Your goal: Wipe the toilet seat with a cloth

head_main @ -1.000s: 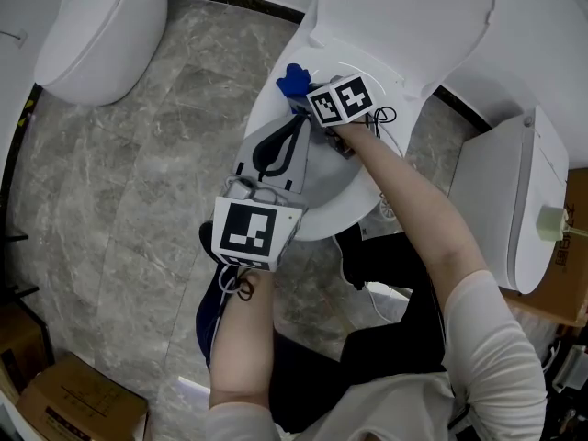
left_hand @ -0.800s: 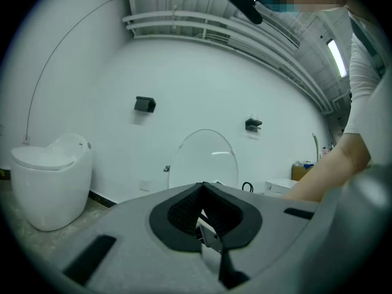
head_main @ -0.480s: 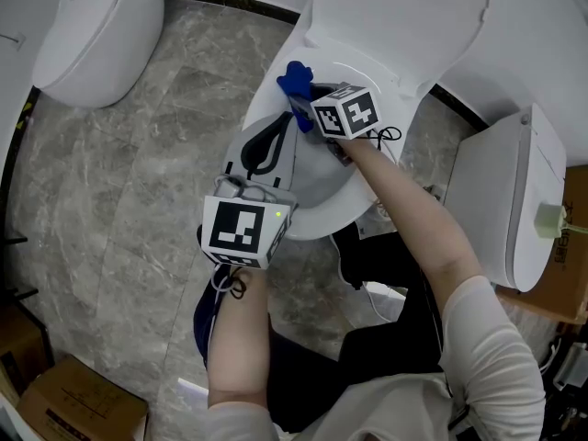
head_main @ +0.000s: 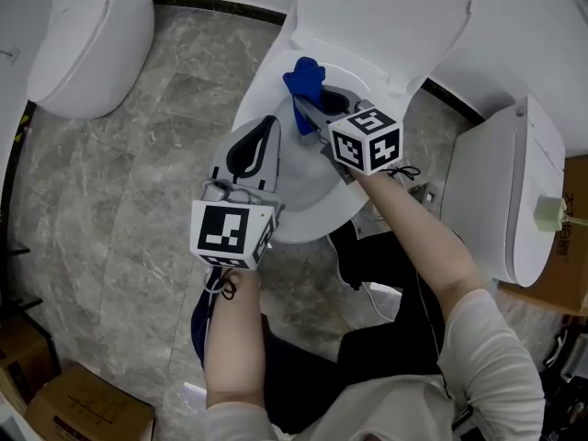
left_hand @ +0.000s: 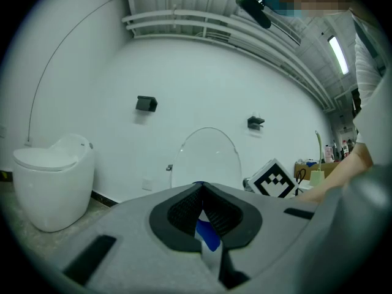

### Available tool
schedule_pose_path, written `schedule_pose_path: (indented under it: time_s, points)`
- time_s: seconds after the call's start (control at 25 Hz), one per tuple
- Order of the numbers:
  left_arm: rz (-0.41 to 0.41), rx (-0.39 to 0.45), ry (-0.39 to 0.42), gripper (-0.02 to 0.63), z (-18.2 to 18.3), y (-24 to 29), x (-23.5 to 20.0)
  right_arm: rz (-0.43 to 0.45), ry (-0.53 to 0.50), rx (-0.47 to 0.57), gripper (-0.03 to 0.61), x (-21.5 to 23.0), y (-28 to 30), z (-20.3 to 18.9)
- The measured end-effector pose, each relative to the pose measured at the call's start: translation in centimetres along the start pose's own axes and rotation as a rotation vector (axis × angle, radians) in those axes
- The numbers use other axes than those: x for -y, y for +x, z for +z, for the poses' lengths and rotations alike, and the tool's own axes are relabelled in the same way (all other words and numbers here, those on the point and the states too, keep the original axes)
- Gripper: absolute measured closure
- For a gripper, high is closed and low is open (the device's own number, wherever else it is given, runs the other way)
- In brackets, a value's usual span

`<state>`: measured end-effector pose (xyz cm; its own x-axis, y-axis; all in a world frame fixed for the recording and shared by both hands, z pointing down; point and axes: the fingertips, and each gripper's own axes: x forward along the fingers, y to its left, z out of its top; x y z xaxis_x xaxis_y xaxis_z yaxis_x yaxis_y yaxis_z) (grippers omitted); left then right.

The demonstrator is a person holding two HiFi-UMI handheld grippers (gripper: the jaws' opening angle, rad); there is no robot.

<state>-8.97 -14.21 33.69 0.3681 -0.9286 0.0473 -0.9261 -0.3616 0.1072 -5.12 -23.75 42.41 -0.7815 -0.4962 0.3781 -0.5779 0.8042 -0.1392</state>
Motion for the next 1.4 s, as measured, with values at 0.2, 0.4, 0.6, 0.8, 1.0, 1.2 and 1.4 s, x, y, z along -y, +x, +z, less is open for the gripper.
schedule_pose_path:
  time_s: [0.2, 0.4, 0.6, 0.8, 1.0, 1.2, 1.4]
  points:
    - [0.007, 0.001, 0.002, 0.604, -0.2, 0.4, -0.1, -0.006, -0.016, 0.082, 0.494, -0.7, -3.6, 1.0]
    - [0.025, 0.010, -0.034, 0.604, -0.1, 0.5, -0.6, -0.005, -0.072, 0.175, 0.494, -2.1, -6.1, 2.5]
    - [0.028, 0.011, -0.014, 0.604, 0.0, 0.6, -0.6, -0.004, -0.086, 0.238, 0.494, -2.8, -8.2, 3.6]
    - [0.040, 0.022, 0.003, 0.604, 0.3, 0.4, -1.2, -0.006, -0.059, 0.250, 0.494, -2.5, -8.7, 3.7]
    - [0.044, 0.022, 0.009, 0.604, 0.1, 0.5, -0.9, 0.015, 0.013, 0.281, 0.494, -2.5, -9.2, 4.1]
    - [0.044, 0.017, 0.035, 0.604, 0.1, 1.0, -0.5, 0.035, -0.049, 0.300, 0.494, -3.2, -9.6, 4.6]
    - [0.092, 0.052, 0.031, 0.604, 0.5, 1.2, -1.0, 0.041, -0.108, 0.298, 0.494, -3.8, -9.8, 4.2]
